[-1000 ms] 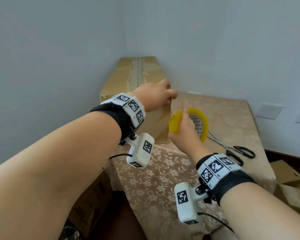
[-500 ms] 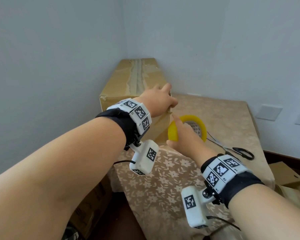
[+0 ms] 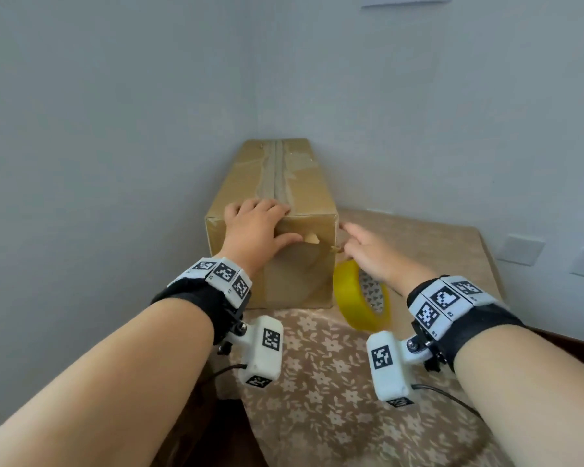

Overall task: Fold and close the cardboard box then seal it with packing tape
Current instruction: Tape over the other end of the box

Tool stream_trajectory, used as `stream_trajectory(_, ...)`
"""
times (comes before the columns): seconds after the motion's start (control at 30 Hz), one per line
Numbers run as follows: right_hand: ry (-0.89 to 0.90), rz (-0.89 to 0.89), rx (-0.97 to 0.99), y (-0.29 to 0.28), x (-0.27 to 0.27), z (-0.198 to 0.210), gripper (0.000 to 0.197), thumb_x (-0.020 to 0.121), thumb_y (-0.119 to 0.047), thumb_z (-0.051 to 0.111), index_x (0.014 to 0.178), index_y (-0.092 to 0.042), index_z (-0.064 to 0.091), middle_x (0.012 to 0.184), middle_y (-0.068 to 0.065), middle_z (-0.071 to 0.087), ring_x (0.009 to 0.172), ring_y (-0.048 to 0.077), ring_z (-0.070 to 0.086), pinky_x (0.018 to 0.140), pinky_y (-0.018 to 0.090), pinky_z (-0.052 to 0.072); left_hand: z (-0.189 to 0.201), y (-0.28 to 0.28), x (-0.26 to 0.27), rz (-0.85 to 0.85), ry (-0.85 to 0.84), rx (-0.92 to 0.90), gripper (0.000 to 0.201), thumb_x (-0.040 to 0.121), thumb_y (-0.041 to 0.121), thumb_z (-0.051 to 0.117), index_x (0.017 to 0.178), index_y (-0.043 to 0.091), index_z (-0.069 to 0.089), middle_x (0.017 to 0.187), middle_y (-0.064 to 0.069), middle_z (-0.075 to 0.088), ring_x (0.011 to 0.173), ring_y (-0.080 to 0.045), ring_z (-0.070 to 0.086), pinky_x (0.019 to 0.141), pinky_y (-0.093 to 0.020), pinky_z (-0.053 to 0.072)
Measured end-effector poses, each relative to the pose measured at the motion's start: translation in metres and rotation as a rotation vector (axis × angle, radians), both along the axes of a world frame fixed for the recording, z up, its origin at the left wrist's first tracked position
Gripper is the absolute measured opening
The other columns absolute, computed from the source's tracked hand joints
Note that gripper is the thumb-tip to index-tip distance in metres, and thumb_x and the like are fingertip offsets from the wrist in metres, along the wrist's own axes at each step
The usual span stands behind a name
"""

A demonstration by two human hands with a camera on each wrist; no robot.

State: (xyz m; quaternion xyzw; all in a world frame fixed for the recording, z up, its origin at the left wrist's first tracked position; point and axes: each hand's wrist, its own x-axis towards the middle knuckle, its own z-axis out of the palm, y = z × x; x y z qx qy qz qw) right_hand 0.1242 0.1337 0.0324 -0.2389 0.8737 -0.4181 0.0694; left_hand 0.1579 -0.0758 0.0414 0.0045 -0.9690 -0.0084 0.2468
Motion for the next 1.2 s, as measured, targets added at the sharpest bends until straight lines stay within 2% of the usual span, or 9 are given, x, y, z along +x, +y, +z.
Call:
stream_trajectory(0.13,0.017,-0.027,-0.095,-0.002,-0.002,0.003,0.053,0.094,-0.002,0.039,0.142,-0.024,0.039,0.097,0.008,0.068,0.080,0.013,0.066,0.066,0.014,0.050,-0.002,-0.013,0.003,-0.117,0.041,0.072,0.052,0.083,0.059,0.054,0.127,0.032,0.055,0.128,0.011,0.055,0.123,-0.017,0.040,0.096,-0.033,0.014)
stream_trajectory(0.23,0.100,0.010,-0.007,0.004,-0.005,0.002,0.052,0.094,-0.005,0.046,0.142,-0.025,0.040,0.105,0.010,0.068,0.093,0.024,0.065,0.080,0.030,0.051,-0.003,-0.033,0.004,-0.235,0.058,0.098,0.054,0.078,0.060,0.059,0.124,0.031,0.058,0.125,0.009,0.058,0.122,-0.016,0.043,0.096,-0.033,0.015)
stream_trajectory(0.33,0.059,0.078,0.084,0.009,-0.007,-0.008,0.045,0.092,-0.007,0.051,0.132,-0.028,0.048,0.113,-0.002,0.059,0.107,0.015,0.057,0.085,0.024,0.042,-0.002,-0.045,0.000,-0.288,0.023,0.041,0.070,0.073,0.072,0.046,0.126,0.028,0.055,0.128,0.006,0.056,0.124,-0.019,0.042,0.098,-0.034,0.017)
stream_trajectory(0.47,0.043,0.043,0.103,0.004,-0.009,-0.030,0.034,0.093,-0.012,0.049,0.125,-0.022,0.056,0.121,0.002,0.059,0.114,0.019,0.053,0.096,0.032,0.043,-0.015,-0.036,0.006,-0.195,0.067,-0.021,0.069,0.081,0.065,0.034,0.130,0.020,0.052,0.132,-0.001,0.052,0.123,-0.028,0.045,0.107,-0.043,0.020)
stream_trajectory(0.6,0.098,-0.015,0.114,0.007,-0.003,-0.033,0.036,0.092,-0.020,0.055,0.128,-0.020,0.056,0.130,0.007,0.055,0.123,0.021,0.048,0.106,0.039,0.038,-0.022,-0.013,0.021,-0.054,0.129,0.064,0.054,0.088,0.041,0.057,0.134,0.016,0.047,0.135,-0.009,0.046,0.129,-0.032,0.038,0.115,-0.047,0.016)
stream_trajectory(0.73,0.126,-0.079,0.106,0.032,0.009,-0.023,0.036,0.098,-0.012,0.048,0.134,-0.008,0.050,0.136,0.011,0.052,0.125,0.023,0.048,0.100,0.029,0.036,-0.016,0.020,0.042,-0.068,0.161,0.195,0.050,0.079,0.008,0.054,0.130,0.007,0.050,0.131,-0.014,0.048,0.123,-0.036,0.041,0.105,-0.046,0.030)
stream_trajectory(0.9,0.121,-0.253,0.247,0.101,0.010,-0.025,0.034,0.093,-0.002,0.045,0.124,-0.008,0.058,0.127,0.013,0.058,0.117,0.027,0.053,0.099,0.030,0.038,-0.005,0.081,0.050,-0.264,0.217,0.143,0.045,0.077,0.019,0.037,0.114,0.010,0.060,0.114,-0.011,0.058,0.106,-0.035,0.051,0.089,-0.044,0.040)
stream_trajectory(1.03,0.011,-0.339,0.491,0.147,0.011,-0.045,0.029,0.091,-0.006,0.051,0.117,0.000,0.063,0.121,0.016,0.062,0.115,0.032,0.055,0.097,0.034,0.043,-0.019,0.129,0.038,-0.345,0.035,0.044,0.031,0.086,0.018,0.047,0.113,0.017,0.062,0.117,-0.004,0.057,0.114,-0.030,0.046,0.091,-0.040,0.034)
stream_trajectory(1.2,-0.035,-0.354,0.644,0.159,0.009,-0.086,0.019,0.093,-0.022,0.054,0.091,-0.005,0.063,0.082,0.011,0.061,0.075,0.028,0.054,0.059,0.029,0.039,-0.050,0.155,0.025,-0.308,-0.133,-0.072,0.031,0.092,0.022,0.041,0.118,0.022,0.058,0.120,0.000,0.054,0.117,-0.025,0.043,0.094,-0.035,0.028)
